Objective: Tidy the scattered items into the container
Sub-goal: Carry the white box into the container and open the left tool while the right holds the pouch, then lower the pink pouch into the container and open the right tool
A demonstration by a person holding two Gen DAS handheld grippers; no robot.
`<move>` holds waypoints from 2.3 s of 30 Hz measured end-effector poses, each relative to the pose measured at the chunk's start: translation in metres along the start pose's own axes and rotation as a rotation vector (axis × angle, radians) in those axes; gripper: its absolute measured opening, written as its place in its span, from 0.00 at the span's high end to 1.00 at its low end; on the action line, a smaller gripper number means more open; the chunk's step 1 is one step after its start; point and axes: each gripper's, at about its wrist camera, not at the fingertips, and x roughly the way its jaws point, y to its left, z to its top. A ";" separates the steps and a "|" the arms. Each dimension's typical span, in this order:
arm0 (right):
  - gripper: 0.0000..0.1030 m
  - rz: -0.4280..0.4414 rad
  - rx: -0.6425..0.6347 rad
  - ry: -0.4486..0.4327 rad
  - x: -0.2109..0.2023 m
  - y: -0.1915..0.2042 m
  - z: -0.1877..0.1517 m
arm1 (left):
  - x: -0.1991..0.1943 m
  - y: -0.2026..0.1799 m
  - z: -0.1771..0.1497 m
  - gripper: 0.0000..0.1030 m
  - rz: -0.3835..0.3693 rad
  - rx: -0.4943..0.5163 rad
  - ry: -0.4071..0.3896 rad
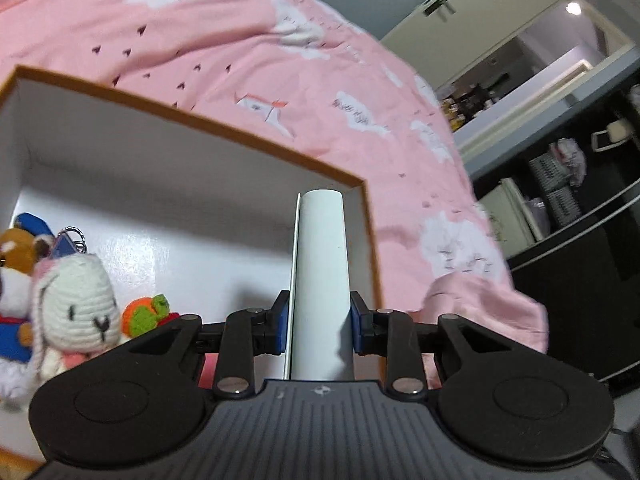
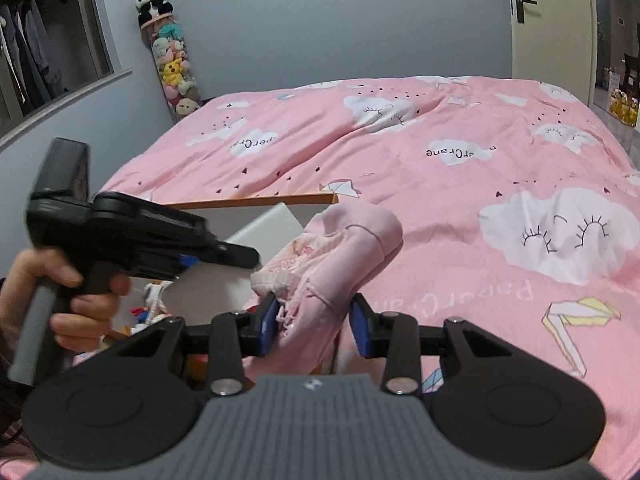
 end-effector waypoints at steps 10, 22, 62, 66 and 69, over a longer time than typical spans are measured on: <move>0.60 -0.030 -0.033 0.026 0.021 -0.003 0.005 | 0.052 0.011 -0.010 0.68 0.058 -0.056 0.116; 0.60 -0.029 -0.035 0.049 0.028 -0.002 0.001 | 0.068 0.014 -0.020 0.67 0.124 -0.017 0.264; 0.60 0.101 -0.196 0.066 0.054 0.037 0.018 | -0.023 0.024 0.005 0.80 0.146 0.074 0.106; 0.60 0.154 -0.228 0.140 0.082 0.049 0.016 | -0.040 0.037 0.001 0.80 0.145 0.045 0.085; 0.60 0.167 -0.208 0.198 0.104 0.048 0.015 | -0.044 0.045 -0.003 0.80 0.144 0.027 0.081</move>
